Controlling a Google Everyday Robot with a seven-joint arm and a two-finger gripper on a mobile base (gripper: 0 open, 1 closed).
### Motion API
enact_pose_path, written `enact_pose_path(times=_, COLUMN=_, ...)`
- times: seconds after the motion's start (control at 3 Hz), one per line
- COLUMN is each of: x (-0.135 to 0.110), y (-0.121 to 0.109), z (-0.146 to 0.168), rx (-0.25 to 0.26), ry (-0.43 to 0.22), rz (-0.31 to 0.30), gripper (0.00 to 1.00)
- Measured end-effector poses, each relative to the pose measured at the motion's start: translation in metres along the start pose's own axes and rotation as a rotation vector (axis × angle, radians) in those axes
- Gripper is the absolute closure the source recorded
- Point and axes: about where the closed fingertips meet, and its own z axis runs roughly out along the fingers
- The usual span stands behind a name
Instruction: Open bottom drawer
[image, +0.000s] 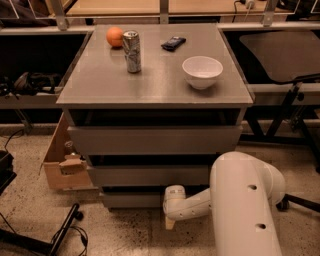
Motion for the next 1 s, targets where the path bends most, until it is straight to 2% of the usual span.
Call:
enact_pose_path(times=0.33, x=0.000, y=0.002, z=0.004, rx=-0.007, ry=-0.002, rz=0.000, gripper=0.00)
enact_pose_path(times=1.0, x=-0.022, y=-0.012, z=0.025, rx=0.009, ry=-0.016, rz=-0.029, gripper=0.00)
